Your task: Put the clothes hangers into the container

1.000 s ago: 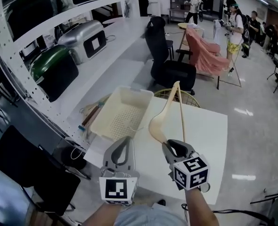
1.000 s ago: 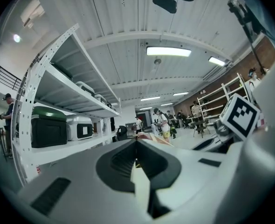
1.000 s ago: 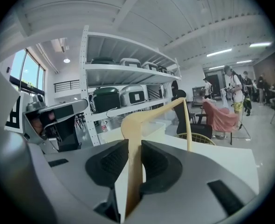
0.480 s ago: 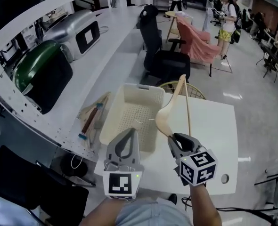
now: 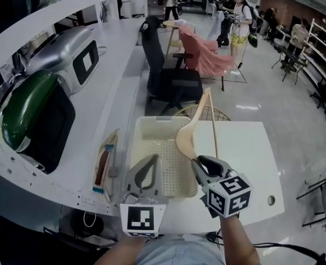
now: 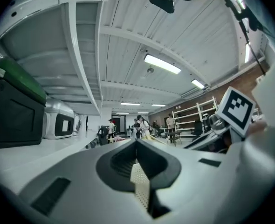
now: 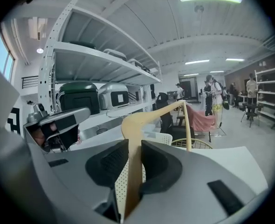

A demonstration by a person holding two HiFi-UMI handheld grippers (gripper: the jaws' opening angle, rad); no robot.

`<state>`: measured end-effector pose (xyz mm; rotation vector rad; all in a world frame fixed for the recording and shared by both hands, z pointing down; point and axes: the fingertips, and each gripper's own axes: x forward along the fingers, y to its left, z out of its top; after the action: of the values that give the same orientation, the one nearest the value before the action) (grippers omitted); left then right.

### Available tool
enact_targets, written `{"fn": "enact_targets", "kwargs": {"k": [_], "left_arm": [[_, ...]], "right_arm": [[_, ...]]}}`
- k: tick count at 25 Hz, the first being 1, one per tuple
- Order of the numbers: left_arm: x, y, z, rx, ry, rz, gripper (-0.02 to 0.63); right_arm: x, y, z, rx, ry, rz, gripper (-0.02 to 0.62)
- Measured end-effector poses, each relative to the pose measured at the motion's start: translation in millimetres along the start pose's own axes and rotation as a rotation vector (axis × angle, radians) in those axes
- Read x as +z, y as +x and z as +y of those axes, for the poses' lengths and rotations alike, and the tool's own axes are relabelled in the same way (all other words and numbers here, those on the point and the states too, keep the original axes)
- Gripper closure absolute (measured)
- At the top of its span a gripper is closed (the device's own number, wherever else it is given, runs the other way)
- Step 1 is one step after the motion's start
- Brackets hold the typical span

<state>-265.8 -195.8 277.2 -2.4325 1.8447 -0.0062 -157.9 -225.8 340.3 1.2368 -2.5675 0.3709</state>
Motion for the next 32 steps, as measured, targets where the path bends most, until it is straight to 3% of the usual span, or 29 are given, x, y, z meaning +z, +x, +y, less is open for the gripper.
{"fn": "enact_targets", "kwargs": {"k": [4, 14, 22, 26, 32], "left_arm": [[5.8, 0.7, 19.6, -0.030, 0.016, -0.020, 0.595], [10.7, -3.6, 67.3, -0.007, 0.030, -0.016, 0.595], [0.7, 2.4, 78.1, -0.009, -0.008, 0.029, 0.595], [-1.6, 6.9, 87.0, 0.014, 0.026, 0.008, 0.594], [-8.3, 11.8, 86.7, 0.014, 0.024, 0.044, 0.594]], "right_arm": [[16.6, 15.4, 15.9, -0.009, -0.008, -0.014, 0.505], [41.4, 65.6, 49.0, 0.040, -0.008, -0.040, 0.505], [32.5, 88.6, 52.9, 0.058, 0.020, -0.019, 0.505], [23.7, 95.4, 47.9, 0.064, 0.027, -0.007, 0.505], [6.8, 107.5, 44.0, 0.073, 0.061, 0.021, 0.505]]}}
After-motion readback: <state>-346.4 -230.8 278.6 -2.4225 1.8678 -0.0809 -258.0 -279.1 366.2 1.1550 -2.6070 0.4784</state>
